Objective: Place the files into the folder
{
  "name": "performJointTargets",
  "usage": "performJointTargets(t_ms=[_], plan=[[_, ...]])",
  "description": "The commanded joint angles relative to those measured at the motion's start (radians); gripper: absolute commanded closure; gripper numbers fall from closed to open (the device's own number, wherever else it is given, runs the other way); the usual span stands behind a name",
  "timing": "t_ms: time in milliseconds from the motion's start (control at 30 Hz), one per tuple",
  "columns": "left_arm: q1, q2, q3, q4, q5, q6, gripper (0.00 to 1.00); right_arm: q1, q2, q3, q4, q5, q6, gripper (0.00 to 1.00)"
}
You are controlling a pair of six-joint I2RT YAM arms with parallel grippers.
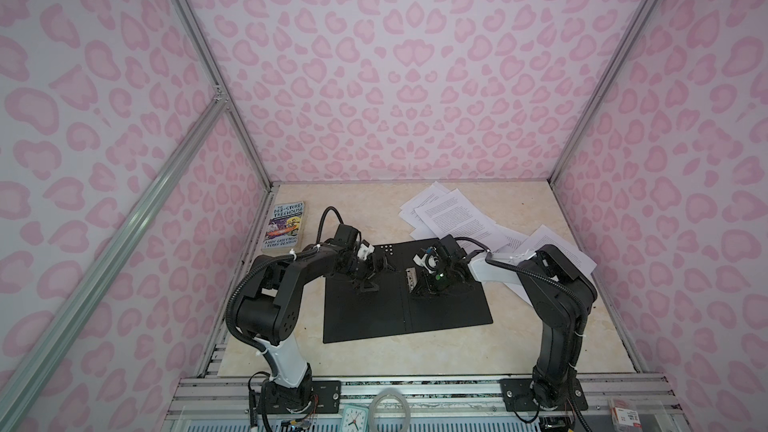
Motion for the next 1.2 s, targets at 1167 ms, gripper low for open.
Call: performJointTargets(t_ms=[1167], plan=[[-0.007,-0.015,-0.023,-0.088,-0.263,0.004,0.01,-0.038,-0.171,0.097,0.009,0.006,0.045,0.62]])
